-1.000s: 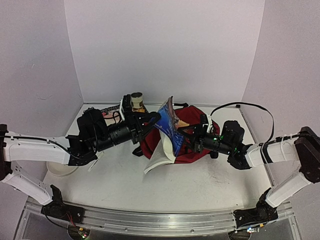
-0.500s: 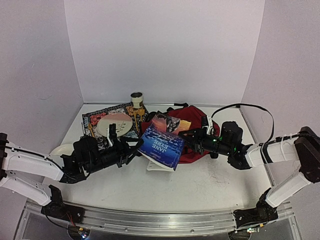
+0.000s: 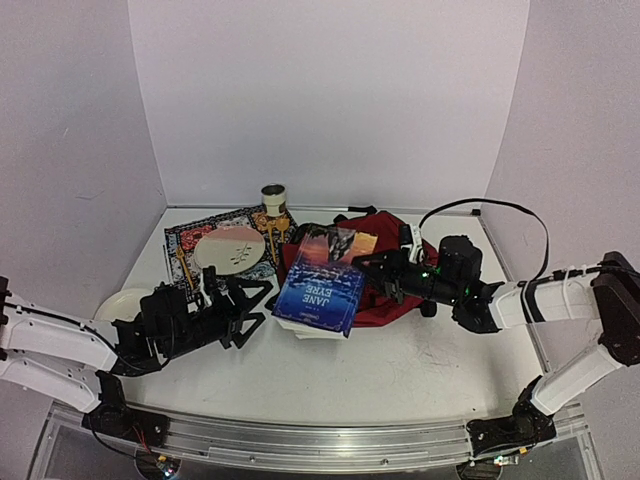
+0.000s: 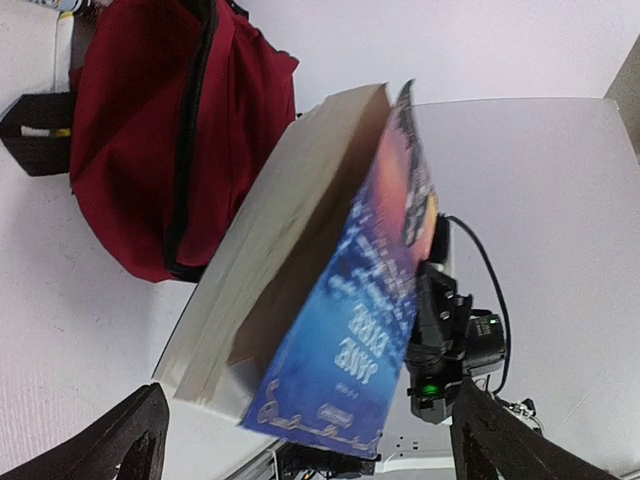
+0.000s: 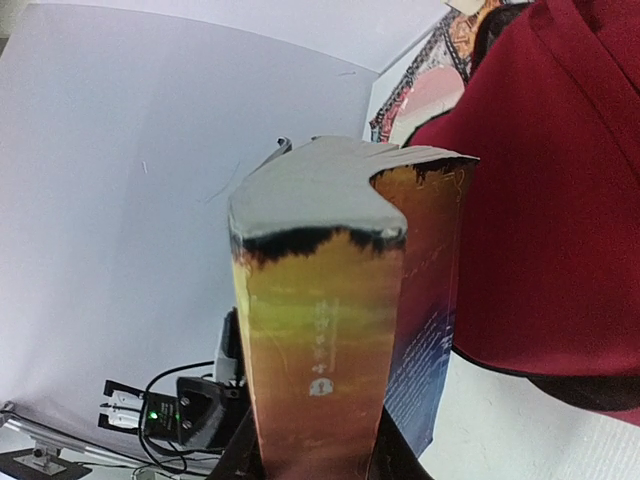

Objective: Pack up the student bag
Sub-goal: Pass from the left arm to the right, then pass from the right arm to the left

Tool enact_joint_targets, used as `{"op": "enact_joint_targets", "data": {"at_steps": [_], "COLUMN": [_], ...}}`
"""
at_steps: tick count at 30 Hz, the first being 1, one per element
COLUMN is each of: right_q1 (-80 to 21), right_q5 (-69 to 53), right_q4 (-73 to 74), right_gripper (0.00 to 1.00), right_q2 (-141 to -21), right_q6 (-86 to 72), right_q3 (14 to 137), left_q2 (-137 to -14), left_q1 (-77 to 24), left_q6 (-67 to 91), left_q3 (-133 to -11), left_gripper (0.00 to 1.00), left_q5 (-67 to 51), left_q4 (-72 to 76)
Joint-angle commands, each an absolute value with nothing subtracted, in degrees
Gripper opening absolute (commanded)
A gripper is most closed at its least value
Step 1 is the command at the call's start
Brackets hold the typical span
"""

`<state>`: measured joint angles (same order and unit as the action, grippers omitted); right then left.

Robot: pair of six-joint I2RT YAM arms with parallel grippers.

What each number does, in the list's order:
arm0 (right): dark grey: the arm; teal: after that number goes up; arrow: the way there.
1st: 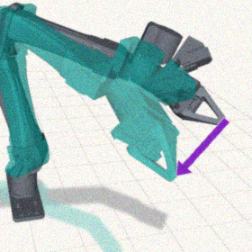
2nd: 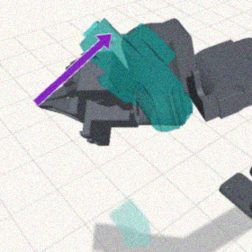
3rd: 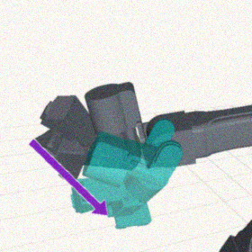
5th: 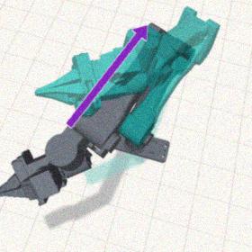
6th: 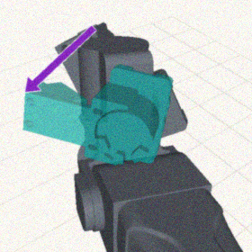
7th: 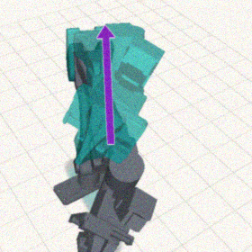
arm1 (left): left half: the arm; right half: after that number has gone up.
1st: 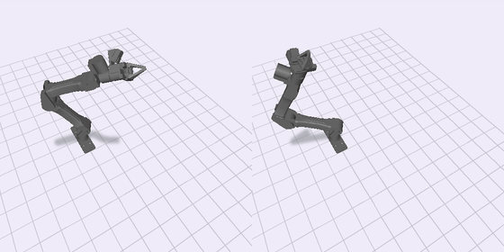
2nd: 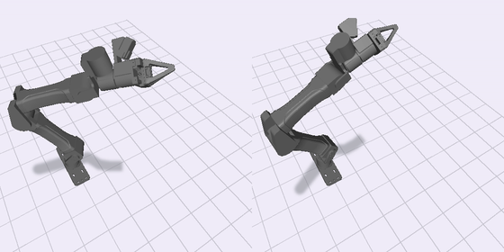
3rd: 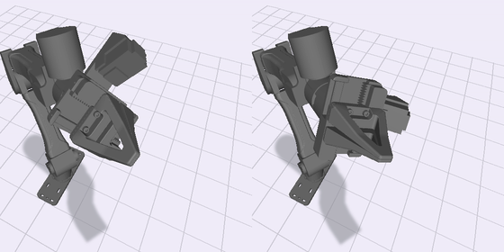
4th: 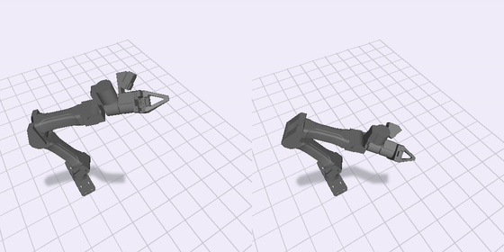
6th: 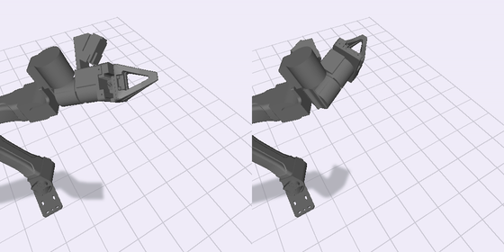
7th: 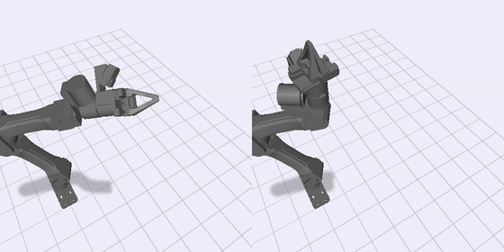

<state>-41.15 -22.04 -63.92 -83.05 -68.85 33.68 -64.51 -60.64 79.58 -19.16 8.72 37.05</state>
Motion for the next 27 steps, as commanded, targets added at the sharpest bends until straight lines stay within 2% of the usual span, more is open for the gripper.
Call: {"op": "enact_joint_targets", "data": {"at_steps": [1, 15, 27], "right_q1": [-41.19, -41.22, -41.31], "right_q5": [-18.74, -6.13, -3.88], "right_q4": [-84.46, -84.51, -88.66], "right_gripper": [0.00, 0.00, 0.00], "right_q2": [-79.34, -77.75, -76.96], "right_q6": [-68.40, -69.37, -73.12], "right_q3": [40.72, 41.52, 41.63], "left_q2": [-67.56, -69.39, -80.88], "left_q1": [-60.64, -61.80, -61.87], "left_q6": [81.88, 81.41, 82.92], "left_q3": [-22.83, -29.77, -36.93], "left_gripper": [1.00, 1.00, 1.00], "left_q5": [4.85, 3.82, 0.90], "left_q4": [37.59, 37.98, 44.35]}}
